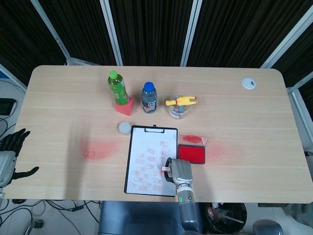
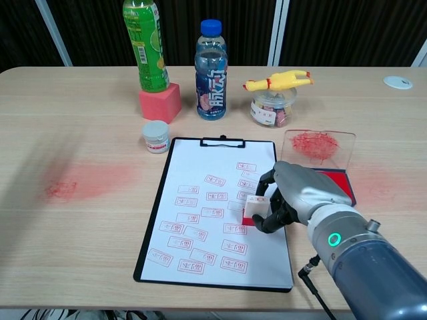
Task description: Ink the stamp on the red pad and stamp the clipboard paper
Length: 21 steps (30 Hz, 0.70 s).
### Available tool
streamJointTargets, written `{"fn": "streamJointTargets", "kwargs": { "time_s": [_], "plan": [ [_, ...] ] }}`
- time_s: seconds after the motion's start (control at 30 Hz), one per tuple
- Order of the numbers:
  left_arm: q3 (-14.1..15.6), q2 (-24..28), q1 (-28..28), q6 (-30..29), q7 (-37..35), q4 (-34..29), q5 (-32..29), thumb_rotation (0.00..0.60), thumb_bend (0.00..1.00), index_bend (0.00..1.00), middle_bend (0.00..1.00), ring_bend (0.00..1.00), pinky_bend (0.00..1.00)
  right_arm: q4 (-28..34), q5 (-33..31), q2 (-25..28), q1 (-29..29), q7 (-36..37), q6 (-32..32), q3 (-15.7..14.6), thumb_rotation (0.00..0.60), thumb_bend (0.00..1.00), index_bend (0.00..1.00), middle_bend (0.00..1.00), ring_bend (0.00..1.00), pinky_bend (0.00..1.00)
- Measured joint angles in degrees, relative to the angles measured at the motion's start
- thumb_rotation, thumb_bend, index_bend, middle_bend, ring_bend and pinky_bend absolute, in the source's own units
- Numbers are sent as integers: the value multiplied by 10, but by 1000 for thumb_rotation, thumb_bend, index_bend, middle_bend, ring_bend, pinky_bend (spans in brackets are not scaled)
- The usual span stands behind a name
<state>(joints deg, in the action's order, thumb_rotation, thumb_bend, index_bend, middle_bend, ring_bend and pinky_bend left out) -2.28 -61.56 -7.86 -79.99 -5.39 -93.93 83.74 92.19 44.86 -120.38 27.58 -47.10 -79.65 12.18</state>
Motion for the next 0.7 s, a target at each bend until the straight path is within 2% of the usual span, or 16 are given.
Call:
{"fn": "streamJointTargets", "kwargs": {
  "time_s": [0.7],
  "plan": [
    [1, -1, 0, -1, 3, 0, 1, 600, 44, 0, 0, 0, 0, 8, 14, 4, 0, 12, -1, 10, 600, 595, 977, 819, 893, 872]
  ]
}}
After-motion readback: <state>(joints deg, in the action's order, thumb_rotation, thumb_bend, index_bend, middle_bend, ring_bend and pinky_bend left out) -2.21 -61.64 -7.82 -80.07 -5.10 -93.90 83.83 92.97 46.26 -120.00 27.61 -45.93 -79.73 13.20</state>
